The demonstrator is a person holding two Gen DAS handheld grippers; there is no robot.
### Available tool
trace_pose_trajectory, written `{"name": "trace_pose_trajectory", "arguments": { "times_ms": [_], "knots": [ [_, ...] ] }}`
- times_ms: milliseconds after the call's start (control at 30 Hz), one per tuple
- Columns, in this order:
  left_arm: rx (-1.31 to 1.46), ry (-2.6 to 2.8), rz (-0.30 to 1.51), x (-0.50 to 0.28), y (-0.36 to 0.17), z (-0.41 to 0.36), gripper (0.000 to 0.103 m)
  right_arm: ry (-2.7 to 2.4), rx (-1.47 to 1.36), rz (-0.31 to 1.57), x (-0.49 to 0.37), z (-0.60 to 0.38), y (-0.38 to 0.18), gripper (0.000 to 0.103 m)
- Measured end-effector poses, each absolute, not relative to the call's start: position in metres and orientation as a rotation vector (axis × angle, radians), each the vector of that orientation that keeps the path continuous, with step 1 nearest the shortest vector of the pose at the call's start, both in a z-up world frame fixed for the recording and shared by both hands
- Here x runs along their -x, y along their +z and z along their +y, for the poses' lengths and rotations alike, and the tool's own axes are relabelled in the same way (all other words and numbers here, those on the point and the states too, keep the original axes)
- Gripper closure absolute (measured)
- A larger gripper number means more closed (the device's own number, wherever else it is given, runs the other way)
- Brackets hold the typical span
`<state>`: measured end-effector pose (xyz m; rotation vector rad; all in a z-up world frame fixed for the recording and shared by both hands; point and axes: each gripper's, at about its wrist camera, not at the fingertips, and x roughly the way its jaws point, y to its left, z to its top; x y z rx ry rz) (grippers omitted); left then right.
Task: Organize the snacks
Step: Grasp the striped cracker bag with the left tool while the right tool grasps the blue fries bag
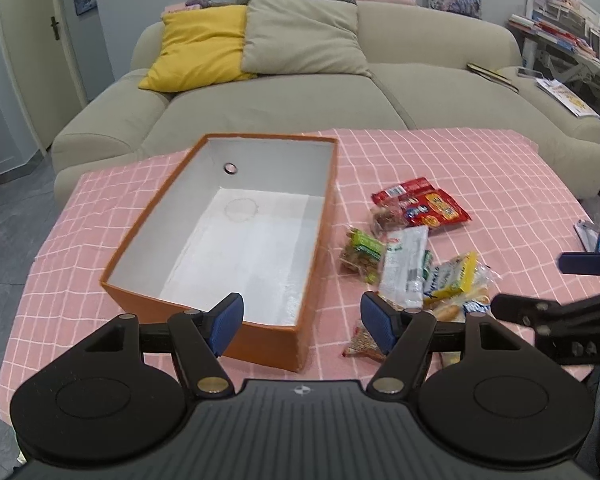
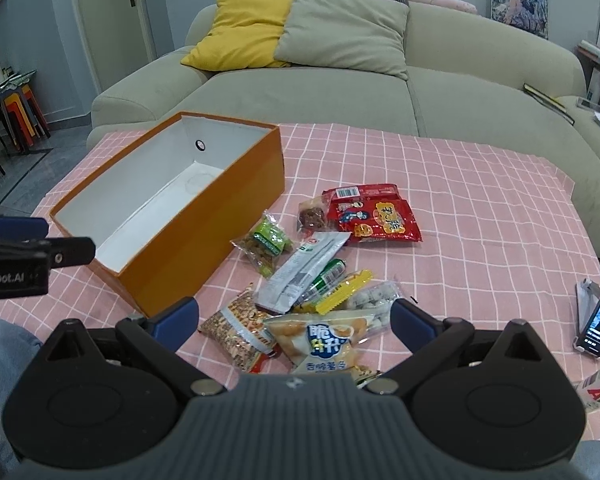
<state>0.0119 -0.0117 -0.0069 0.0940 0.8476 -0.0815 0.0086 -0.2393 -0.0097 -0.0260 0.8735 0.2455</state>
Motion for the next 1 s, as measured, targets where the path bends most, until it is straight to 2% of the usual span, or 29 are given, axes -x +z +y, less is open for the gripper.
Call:
{"name": "trace_pose_trajectory", "arguments": {
  "times_ms": [33, 100, 167, 267, 400, 533, 1000],
  "knots": [
    [-0.098, -0.091, 0.852, -0.012, -0.008, -0.015, 0.025, 0.244, 0.03, 0.881, -0.01, -0.243, -0.013, 0.017],
    [-0.109, -0.117, 0.862, -0.013, -0.011, -0.024, 0.026, 0.237, 0.037, 0.901, -0.013, -0.25, -0.02, 0.021],
    [-0.122, -0.148, 0.873, -0.015, -0.014, -0.033, 0.027, 0.235, 0.036, 0.92, -0.014, -0.257, -0.029, 0.033],
    [-0.131, -0.196, 0.895, -0.018, -0.022, -0.047, 0.028, 0.231, 0.038, 0.959, -0.015, -0.264, -0.041, 0.04],
    [-0.141, -0.242, 0.955, -0.027, -0.039, -0.063, 0.028, 0.247, 0.032, 1.003, -0.016, -0.268, -0.055, 0.039],
    [-0.164, -0.273, 1.012, -0.037, -0.055, -0.075, 0.028, 0.286, 0.051, 1.038, -0.02, -0.261, -0.071, 0.033],
    [-0.262, -0.29, 1.176, -0.075, -0.108, -0.099, 0.027, 0.379, 0.191, 1.113, -0.044, -0.242, -0.11, 0.037]
  ]
}}
